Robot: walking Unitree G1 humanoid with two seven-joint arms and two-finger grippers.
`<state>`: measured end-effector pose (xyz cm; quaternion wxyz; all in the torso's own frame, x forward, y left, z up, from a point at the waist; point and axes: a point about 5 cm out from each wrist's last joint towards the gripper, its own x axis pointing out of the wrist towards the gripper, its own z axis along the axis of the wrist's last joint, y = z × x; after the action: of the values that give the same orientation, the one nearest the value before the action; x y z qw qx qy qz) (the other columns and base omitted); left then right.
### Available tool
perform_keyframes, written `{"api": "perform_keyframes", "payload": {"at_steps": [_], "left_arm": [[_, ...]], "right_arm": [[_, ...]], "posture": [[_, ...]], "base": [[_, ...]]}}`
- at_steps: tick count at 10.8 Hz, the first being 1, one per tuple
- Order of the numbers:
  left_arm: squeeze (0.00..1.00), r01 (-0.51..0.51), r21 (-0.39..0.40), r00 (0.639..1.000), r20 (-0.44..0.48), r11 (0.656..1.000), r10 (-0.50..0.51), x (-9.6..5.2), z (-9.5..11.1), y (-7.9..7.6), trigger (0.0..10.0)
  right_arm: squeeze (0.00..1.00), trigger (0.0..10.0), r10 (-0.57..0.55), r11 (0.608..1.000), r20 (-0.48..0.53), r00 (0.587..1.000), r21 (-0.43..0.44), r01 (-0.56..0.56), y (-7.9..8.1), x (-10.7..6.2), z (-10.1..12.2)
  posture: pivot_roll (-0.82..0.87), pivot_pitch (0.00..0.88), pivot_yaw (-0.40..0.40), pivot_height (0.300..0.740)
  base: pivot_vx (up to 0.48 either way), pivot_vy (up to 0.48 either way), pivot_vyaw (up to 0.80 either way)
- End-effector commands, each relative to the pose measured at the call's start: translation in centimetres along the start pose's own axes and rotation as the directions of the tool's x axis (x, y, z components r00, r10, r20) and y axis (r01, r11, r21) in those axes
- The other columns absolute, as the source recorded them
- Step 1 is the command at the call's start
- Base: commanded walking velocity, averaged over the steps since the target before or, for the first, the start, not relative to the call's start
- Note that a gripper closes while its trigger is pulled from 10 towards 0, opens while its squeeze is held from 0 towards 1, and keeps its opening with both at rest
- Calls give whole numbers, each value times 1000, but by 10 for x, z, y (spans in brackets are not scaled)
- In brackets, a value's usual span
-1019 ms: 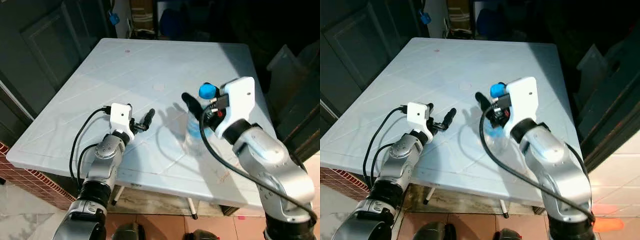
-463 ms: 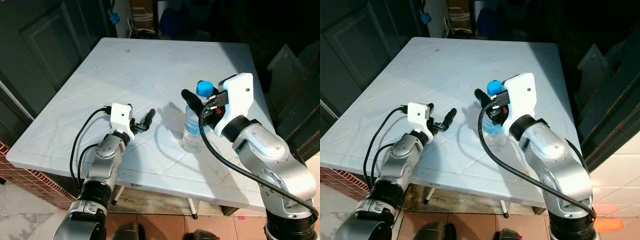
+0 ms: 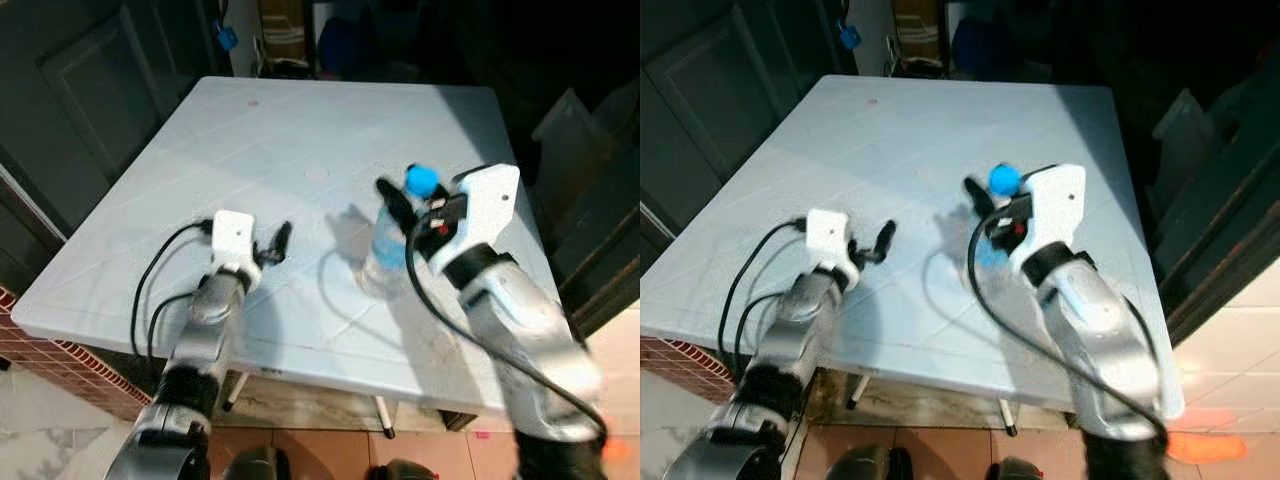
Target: Restocking fridge
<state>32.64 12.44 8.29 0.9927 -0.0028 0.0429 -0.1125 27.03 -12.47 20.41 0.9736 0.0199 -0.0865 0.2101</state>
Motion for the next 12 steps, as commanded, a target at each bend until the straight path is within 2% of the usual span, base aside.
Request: {"api": "perform_keyframes", "payload": {"at_steps": [1, 3, 7, 10, 12], "left_arm": [[0, -34, 4, 999, 9, 999, 34, -2, 3, 6, 10000], [0, -52, -2, 999, -7, 999, 52, -4, -1, 4, 10000], [0, -39, -3, 999, -10, 999, 39, -5, -1, 1, 10000], [0, -38, 1, 999, -3, 999, 38, -6, 0, 4, 10000], [0, -26, 27, 1000, -10, 999, 26, -12, -6, 8, 10000]], "right_arm": [[0, 10000, -26, 1000, 33, 999, -10, 26, 1, 11, 1], [0, 10000, -53, 998, 88, 995, 22, 52, 1, 22, -1], [0, 10000, -72, 997, 102, 992, 33, 69, 2, 23, -6], [0, 10000, -70, 997, 100, 993, 35, 67, 4, 22, -11], [0, 10000, -96, 995, 53, 994, 33, 94, 0, 12, -28]], "posture": [[-39, 0, 67, 740], [-34, 0, 65, 740], [-37, 22, 60, 740], [-28, 20, 58, 740], [-16, 18, 58, 740]], "base": [[-352, 0, 0], [-480, 0, 0], [-474, 0, 0], [-91, 0, 0], [0, 0, 269]]}}
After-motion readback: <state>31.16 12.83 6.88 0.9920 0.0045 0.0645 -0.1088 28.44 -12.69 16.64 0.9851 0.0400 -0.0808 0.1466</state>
